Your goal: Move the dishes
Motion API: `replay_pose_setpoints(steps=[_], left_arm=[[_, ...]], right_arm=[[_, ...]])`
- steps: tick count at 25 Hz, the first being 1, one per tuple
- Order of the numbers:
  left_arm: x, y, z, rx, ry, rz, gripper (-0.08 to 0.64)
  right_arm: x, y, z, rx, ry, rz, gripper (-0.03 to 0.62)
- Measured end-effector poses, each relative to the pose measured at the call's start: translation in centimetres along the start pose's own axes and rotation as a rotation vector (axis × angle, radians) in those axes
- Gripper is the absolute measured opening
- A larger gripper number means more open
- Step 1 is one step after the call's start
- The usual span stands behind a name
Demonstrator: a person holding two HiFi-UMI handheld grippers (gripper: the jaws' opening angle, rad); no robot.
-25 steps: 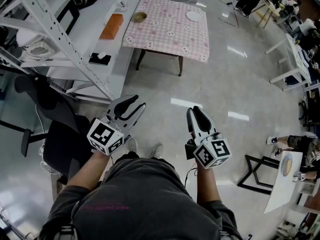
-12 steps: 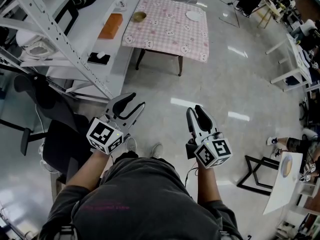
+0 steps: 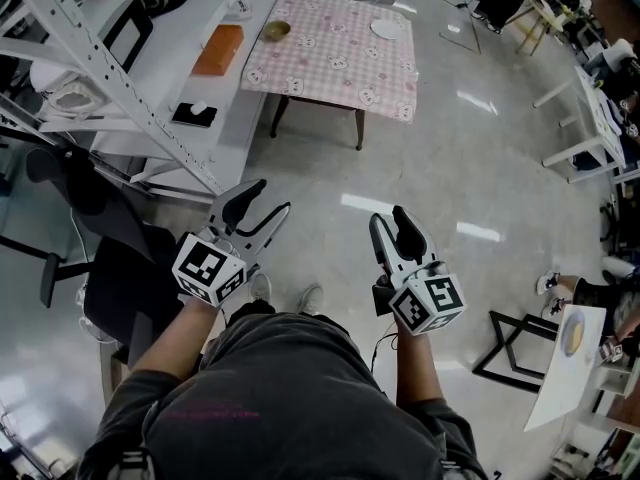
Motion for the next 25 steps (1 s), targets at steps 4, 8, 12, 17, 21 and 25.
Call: replay_pose_setpoints(steps=[4, 8, 12, 17, 21, 25], left_arm=[[-0.4, -0.7, -0.2, 0.002, 0.002, 0.011, 0.219], [-1.3, -1.4, -0.4, 0.002, 0.003, 0.022, 0.219], [-2.5, -1.9, -0.4, 0.001, 0.001, 0.040, 0.219], [-4.1, -2.6, -0.4, -0.001, -0.006, 0.058, 0.219], [-4.9, -3.3, -0.4, 0.003, -0.014, 0.055, 0.219], [-5.0, -4.0, 0.0, -0.003, -0.019, 0.055, 0.219]], right_arm=[[-1.0, 0.4, -0.1, 0.003, -0.003, -0.005, 0.164], [-2.1, 1.0, -0.1, 0.003, -0.008, 0.000, 0.163], [-3.3, 1.7, 0.0, 0.002, -0.015, 0.015, 0.163], [-4.6, 2.8, 0.2, -0.011, -0.017, 0.032, 0.163], [-5.5, 3.3, 0.3, -0.019, -0.029, 0.032, 0.163], [-6.2, 3.3, 0.5, -0.027, -0.029, 0.031, 0.163]])
Point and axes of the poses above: the fingertips, and each gripper's own axes: y backward along the fingers, x to its left, z out of its top, the point moved 4 cm from there along y, backward along the fingers, and after that the axes turned 1 degree about z, right-handed, at the moved point
